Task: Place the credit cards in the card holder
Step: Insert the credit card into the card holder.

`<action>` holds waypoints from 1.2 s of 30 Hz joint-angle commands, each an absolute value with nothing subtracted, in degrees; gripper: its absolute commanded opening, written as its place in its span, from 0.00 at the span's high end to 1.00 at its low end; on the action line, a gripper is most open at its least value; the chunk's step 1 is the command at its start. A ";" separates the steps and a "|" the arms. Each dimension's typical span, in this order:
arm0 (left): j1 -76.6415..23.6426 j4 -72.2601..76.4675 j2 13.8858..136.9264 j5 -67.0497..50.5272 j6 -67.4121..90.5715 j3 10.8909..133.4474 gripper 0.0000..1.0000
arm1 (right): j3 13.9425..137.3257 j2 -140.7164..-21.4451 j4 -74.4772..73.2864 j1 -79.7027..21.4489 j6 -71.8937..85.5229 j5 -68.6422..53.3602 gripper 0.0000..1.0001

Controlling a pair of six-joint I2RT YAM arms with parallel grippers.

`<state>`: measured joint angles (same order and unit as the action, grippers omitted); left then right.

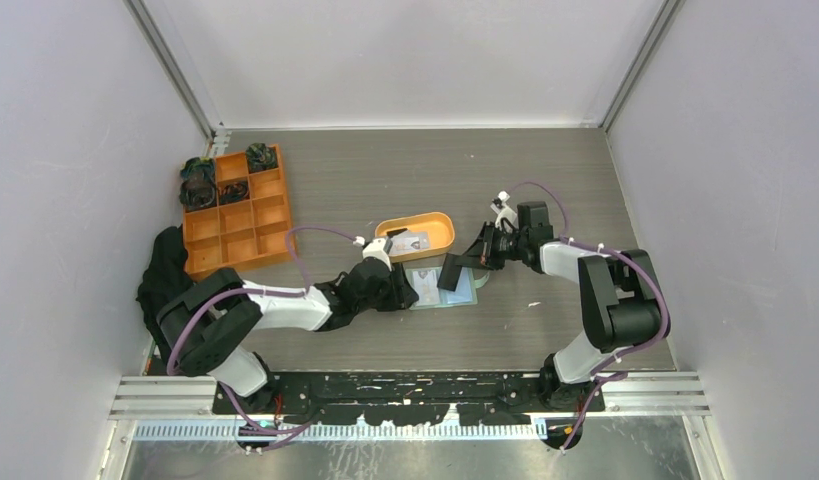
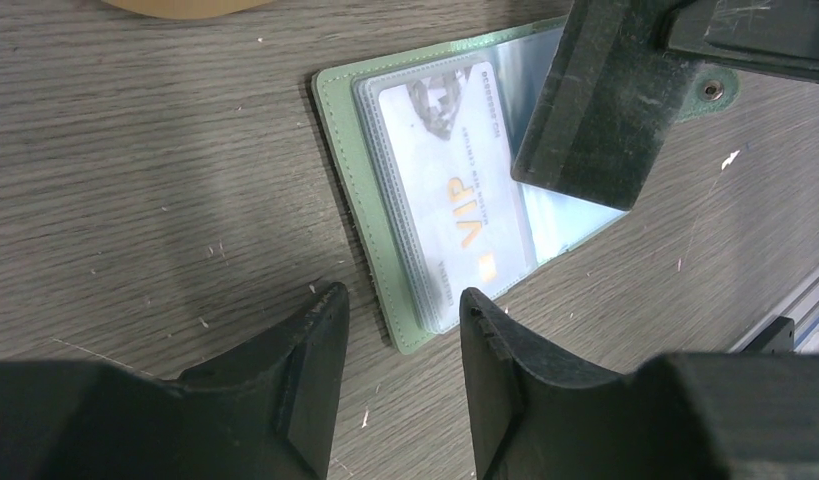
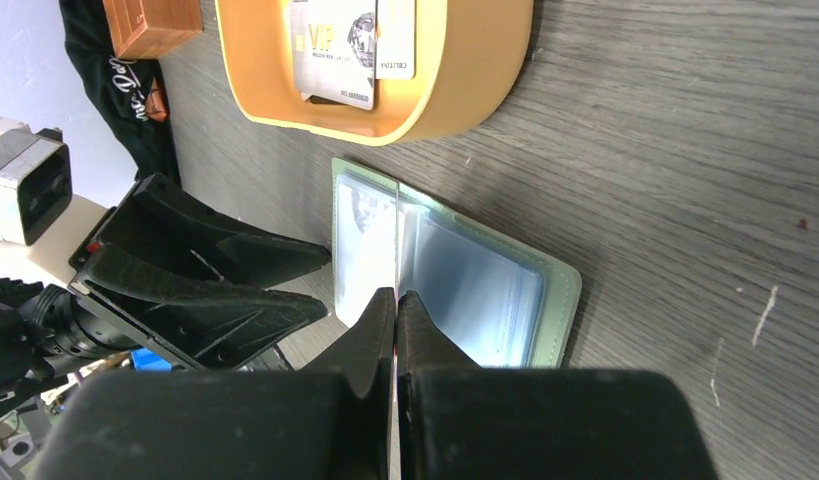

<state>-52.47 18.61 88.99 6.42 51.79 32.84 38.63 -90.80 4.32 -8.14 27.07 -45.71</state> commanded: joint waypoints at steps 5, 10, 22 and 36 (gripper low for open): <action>-52.19 15.08 92.21 4.98 50.43 33.45 0.55 | 39.45 -92.20 4.52 -8.55 25.10 -47.43 0.99; -52.21 15.44 92.84 4.58 50.54 33.51 0.57 | 39.52 -92.88 4.31 -9.00 24.58 -48.48 0.99; -51.90 15.73 93.82 4.13 50.55 33.70 0.59 | 40.18 -94.94 2.65 -10.22 23.81 -51.97 0.99; -51.46 17.04 95.74 2.00 50.27 34.34 0.63 | 41.77 -98.58 0.35 -10.68 24.15 -52.62 0.99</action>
